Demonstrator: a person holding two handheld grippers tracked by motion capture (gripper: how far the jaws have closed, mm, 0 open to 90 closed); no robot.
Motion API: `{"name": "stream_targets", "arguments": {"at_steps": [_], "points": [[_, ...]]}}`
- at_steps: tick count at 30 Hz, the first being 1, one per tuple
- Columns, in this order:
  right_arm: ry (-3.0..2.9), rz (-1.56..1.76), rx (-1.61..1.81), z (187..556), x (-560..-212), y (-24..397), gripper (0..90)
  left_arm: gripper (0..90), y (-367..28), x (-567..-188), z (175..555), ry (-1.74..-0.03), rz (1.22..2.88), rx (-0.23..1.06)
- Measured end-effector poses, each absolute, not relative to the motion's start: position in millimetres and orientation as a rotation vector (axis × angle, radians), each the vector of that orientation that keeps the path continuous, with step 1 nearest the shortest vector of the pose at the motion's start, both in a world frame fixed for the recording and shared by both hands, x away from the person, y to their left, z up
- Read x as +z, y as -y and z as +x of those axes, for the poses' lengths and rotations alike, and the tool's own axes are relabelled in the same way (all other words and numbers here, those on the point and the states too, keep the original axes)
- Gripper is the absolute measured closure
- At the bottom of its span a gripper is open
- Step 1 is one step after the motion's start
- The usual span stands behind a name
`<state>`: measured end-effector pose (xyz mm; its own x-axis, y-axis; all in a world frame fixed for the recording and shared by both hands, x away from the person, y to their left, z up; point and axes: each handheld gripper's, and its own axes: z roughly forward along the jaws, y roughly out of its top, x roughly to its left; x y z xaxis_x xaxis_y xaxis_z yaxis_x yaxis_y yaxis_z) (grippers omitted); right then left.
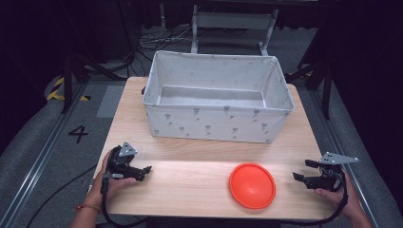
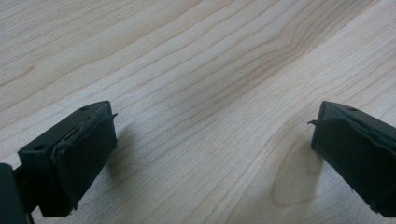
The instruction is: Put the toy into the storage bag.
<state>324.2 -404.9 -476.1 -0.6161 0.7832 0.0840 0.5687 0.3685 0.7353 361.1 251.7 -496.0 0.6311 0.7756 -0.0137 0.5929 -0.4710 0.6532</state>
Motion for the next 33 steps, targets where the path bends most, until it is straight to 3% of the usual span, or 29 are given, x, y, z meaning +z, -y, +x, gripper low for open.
{"name": "stream_targets", "arguments": {"at_steps": [9, 21, 33], "points": [[-2.452, 1.048, 1.178, 323.4, -451.1, 366.9, 25.7, 0.5, -251.7, -496.0, 361.1, -1.065, 2.225, 0.378], [-2.657, 0.894, 1.093, 342.0, -457.6, 306.2, 26.2, 0.5, -251.7, -496.1, 361.1, -1.065, 2.224, 0.379], [-2.655, 0.933, 1.038, 339.9, -488.9, 293.1, 15.6, 0.5, -252.0, -496.1, 360.7, -1.068, 2.221, 0.381]]}}
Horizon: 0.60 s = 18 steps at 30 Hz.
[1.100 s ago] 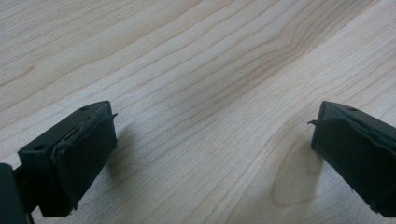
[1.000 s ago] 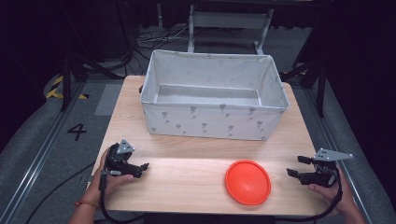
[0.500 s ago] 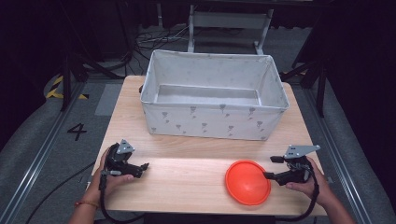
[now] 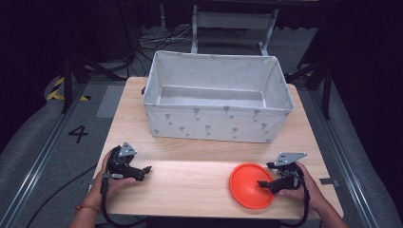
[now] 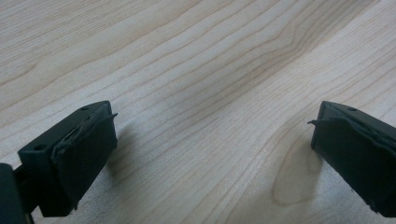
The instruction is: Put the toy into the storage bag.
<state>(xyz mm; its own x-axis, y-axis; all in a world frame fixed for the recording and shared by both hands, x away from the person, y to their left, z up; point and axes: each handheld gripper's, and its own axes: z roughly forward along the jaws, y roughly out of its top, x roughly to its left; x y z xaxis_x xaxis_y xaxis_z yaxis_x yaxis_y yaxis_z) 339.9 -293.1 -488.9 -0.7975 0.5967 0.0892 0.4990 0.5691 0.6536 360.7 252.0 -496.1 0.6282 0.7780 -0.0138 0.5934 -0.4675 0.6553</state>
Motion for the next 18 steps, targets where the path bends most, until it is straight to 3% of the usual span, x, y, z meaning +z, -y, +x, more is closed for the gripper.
{"name": "stream_targets", "arguments": {"at_steps": [4, 6, 9, 12, 18], "points": [[-2.649, 0.930, 1.051, 337.4, -489.5, 291.7, 18.2, 0.6, -251.9, -496.1, 360.6, -1.069, 2.220, 0.382], [-2.662, 0.874, 1.058, 332.8, -488.1, 288.0, 33.0, 0.6, -251.9, -496.1, 360.5, -1.070, 2.219, 0.382], [-2.663, 0.875, 1.061, 331.5, -487.0, 285.7, 35.5, 0.6, -252.0, -496.1, 360.5, -1.070, 2.220, 0.382], [-2.637, 0.948, 1.094, 335.3, -486.3, 290.0, 50.2, 0.5, -252.0, -496.1, 360.5, -1.069, 2.220, 0.382], [-2.602, 1.029, 1.195, 341.8, -487.1, 300.1, 66.9, 0.5, -252.1, -496.0, 360.6, -1.070, 2.221, 0.381]]}}
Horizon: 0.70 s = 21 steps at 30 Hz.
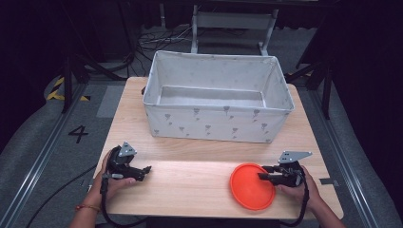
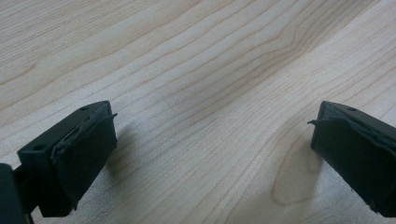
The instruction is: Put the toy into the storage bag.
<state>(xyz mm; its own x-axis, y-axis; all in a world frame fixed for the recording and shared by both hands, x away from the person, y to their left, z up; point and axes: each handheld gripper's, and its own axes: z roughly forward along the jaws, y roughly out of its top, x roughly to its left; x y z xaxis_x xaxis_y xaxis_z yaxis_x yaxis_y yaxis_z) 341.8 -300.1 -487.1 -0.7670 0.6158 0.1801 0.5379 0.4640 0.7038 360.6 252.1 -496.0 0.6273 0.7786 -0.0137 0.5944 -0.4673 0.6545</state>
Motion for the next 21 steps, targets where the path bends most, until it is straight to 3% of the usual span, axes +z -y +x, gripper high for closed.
{"name": "stream_targets", "arguments": {"at_steps": [12, 21], "points": [[-2.568, 0.990, 1.310, 340.3, -461.1, 303.8, 81.1, 0.4, -252.6, -496.2, 361.4, -1.060, 2.222, 0.374], [-2.506, 0.826, 1.221, 323.6, -425.0, 296.2, 82.4, 0.2, -252.5, -496.1, 361.7, -1.059, 2.226, 0.377]]}}
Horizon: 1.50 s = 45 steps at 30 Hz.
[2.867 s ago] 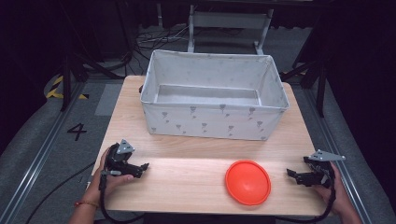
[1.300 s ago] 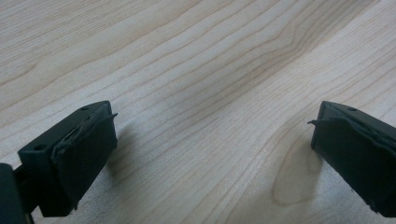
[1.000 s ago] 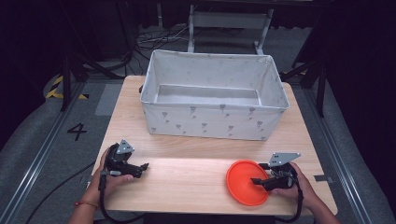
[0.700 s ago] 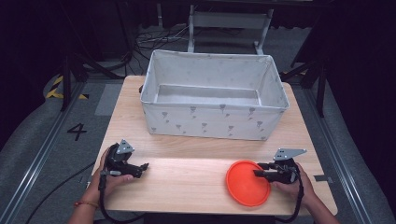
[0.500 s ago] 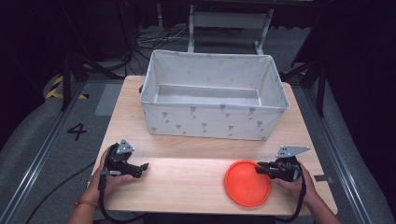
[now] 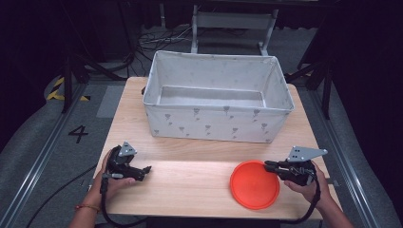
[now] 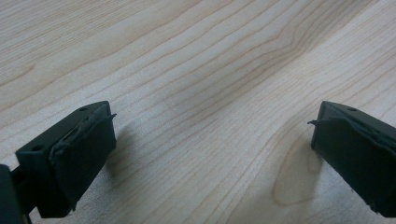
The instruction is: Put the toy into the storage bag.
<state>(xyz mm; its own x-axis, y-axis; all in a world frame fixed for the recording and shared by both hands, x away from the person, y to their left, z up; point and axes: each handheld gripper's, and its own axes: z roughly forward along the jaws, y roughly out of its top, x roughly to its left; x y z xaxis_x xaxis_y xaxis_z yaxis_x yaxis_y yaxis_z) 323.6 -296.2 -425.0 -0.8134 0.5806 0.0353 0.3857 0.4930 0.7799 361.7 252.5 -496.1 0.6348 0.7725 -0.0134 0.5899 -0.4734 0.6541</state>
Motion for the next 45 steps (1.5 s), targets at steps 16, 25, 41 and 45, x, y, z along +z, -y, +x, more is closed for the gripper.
{"name": "stream_targets", "arguments": {"at_steps": [16, 25, 41, 45], "points": [[-2.470, 0.700, 1.086, 319.5, -381.8, 295.5, 82.7, 0.5, -252.2, -496.0, 361.3, -1.061, 2.225, 0.378], [-2.441, 0.680, 1.056, 317.5, -364.9, 298.4, 82.9, 0.5, -252.2, -495.9, 361.3, -1.061, 2.226, 0.378], [-2.401, 0.626, 1.056, 308.2, -320.6, 313.5, 82.9, 0.5, -252.2, -495.9, 361.2, -1.061, 2.226, 0.378], [-2.392, 0.614, 1.063, 307.1, -308.7, 317.2, 82.9, 0.5, -252.2, -495.9, 361.2, -1.061, 2.226, 0.378]]}}
